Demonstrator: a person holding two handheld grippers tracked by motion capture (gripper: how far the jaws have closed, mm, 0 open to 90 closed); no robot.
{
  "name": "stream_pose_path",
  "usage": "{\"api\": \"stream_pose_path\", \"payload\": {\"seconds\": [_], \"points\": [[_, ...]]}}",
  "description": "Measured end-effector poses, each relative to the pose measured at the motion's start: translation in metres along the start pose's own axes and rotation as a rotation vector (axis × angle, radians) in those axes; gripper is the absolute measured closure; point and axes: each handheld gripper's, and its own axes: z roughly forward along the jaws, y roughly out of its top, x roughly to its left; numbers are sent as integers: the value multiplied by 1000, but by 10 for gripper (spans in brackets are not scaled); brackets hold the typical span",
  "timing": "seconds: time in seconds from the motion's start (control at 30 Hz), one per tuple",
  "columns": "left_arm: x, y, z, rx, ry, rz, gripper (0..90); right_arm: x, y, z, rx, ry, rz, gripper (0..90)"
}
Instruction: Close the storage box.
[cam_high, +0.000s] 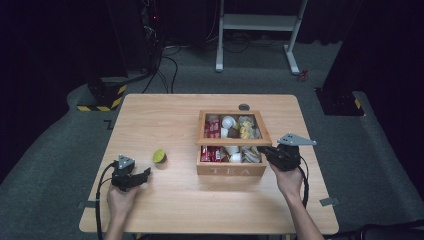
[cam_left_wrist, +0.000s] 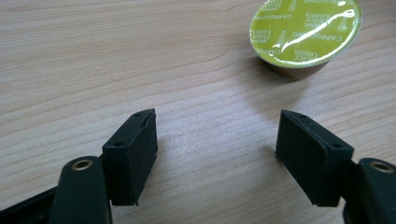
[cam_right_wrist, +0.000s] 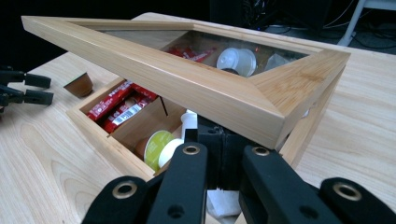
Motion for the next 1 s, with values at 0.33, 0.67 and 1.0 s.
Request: {"api": "stream_pose_path", "payload": {"seconds": [0.33, 0.67, 1.0], "points": [[0, 0, 0, 1, -1, 4, 288, 1, -12, 0, 27, -2, 0, 900], [0, 0, 0, 0, -1, 5, 287, 2, -25, 3, 57, 3, 9, 899], [0, 0, 0, 0, -3, 3, 285, 2, -35, 2, 60, 4, 26, 900]]}}
